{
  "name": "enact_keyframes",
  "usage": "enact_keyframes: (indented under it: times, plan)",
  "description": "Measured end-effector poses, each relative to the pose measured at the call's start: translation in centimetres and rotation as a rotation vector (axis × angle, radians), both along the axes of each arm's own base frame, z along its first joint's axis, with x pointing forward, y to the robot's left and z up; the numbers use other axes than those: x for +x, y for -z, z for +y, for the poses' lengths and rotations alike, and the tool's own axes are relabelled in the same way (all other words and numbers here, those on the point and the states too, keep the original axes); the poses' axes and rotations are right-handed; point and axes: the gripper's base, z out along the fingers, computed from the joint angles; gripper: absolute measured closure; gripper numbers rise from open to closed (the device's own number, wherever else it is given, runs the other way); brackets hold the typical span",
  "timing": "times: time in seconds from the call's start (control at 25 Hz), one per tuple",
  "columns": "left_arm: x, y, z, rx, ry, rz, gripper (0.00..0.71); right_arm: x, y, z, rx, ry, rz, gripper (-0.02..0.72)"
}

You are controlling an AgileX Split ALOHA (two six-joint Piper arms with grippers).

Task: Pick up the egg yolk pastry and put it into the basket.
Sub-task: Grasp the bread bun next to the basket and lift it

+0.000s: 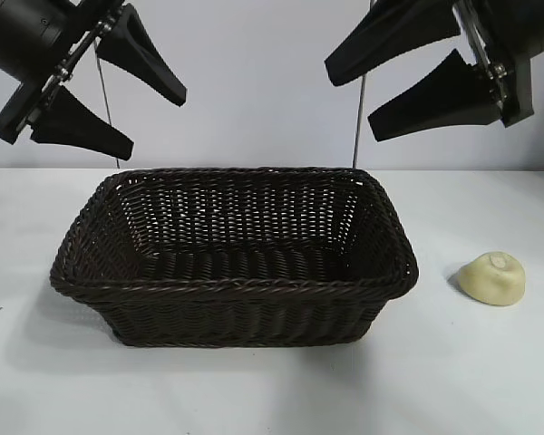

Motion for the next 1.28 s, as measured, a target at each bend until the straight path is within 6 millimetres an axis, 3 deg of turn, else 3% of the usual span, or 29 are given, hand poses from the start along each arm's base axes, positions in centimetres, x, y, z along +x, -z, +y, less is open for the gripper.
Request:
enact_keyframes:
  times: [0.28,0.64,0.88,1.28]
  plan:
    - [0.0,0.0,0.0,-0.001,0.002,0.002,0.199,0.8,-0.7,-2.5,-0.292,0.113,0.005,0.071]
    - [0.0,0.0,0.0,-0.001,0.002,0.002,0.199,2.3,0.5,-8.1,-0.321,0.293,0.075,0.071]
    - [-0.1,0.0,0.0,-0.002,0.006,0.004,0.199,4.2,3.1,-10.3,-0.294,0.362,0.139,0.071]
    - [-0.1,0.0,0.0,-0.003,0.010,0.008,0.199,6.5,8.2,-11.5,-0.353,0.389,0.240,0.071]
